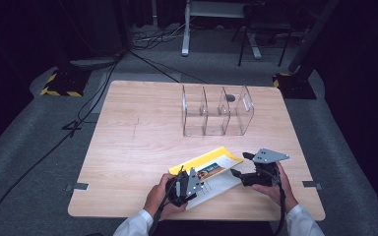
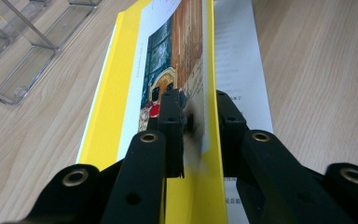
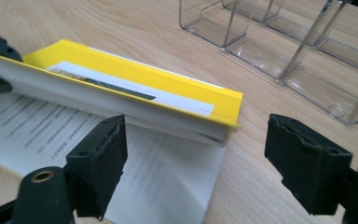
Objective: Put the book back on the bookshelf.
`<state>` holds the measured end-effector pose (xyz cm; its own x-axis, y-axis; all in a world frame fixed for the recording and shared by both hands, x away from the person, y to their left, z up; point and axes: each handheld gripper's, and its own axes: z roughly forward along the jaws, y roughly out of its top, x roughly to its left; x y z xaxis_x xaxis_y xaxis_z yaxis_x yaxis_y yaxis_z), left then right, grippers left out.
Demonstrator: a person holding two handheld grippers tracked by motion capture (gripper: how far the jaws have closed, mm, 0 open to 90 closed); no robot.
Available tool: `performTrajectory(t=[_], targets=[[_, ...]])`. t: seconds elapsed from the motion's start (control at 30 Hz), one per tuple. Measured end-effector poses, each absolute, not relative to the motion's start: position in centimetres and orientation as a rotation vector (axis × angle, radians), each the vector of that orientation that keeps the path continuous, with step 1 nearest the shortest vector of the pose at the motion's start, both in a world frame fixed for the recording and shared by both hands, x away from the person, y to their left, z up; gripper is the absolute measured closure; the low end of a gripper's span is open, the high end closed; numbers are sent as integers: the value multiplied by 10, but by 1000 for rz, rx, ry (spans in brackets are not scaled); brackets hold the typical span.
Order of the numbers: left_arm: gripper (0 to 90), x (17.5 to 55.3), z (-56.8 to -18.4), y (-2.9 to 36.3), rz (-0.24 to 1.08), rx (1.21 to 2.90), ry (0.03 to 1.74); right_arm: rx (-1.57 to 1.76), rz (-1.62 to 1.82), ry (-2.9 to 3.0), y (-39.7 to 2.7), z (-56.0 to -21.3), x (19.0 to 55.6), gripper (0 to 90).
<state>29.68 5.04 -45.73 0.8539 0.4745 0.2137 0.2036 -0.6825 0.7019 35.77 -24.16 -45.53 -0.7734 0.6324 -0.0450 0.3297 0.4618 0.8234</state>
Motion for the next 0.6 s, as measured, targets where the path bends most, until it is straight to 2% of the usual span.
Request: performTrajectory(t=[0.17,0.33,0.47,0.6], targets=[[769,301,-457,64,436,2348,450,675,1297,2380,-255,-441,349,219],[761,303,-457,74,428,2375,416,530,1346,2413,-252,-424,343,231],[761,306,-455,85,418,2391,397,416,1280,2500,-235,-429,342,242],[749,309,-455,99,399,2392,410,365,1210,2565,-224,-442,345,304]])
